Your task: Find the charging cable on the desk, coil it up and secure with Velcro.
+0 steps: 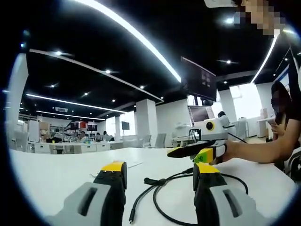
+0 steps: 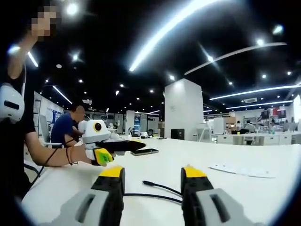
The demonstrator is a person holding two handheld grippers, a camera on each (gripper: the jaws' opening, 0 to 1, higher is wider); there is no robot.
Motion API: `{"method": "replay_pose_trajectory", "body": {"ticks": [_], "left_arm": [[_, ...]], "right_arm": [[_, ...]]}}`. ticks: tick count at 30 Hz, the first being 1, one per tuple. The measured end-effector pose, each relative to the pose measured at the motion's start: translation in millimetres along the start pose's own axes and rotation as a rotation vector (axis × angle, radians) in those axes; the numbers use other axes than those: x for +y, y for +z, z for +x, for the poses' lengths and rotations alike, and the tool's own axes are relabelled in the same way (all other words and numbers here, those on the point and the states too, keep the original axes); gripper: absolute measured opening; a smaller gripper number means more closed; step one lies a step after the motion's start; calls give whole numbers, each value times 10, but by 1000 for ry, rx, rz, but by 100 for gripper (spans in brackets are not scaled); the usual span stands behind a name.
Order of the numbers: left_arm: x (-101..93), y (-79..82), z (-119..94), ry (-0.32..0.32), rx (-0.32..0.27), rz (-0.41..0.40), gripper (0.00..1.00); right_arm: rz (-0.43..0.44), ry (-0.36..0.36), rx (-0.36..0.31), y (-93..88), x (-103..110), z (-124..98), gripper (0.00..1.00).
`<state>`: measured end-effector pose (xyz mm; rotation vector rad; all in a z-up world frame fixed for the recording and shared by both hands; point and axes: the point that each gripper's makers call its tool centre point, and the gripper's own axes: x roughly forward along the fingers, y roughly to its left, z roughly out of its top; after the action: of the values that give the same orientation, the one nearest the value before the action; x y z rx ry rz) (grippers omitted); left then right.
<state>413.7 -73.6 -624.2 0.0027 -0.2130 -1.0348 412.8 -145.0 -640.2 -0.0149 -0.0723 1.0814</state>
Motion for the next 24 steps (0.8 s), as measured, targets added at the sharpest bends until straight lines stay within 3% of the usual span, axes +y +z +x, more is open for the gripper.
{"method": "replay_pose_trajectory", "body": {"ticks": [24], "left_arm": [[76, -4, -15, 8, -1, -4, 57]], "right_arm": [[2, -20, -3, -3, -39, -10, 48]]}}
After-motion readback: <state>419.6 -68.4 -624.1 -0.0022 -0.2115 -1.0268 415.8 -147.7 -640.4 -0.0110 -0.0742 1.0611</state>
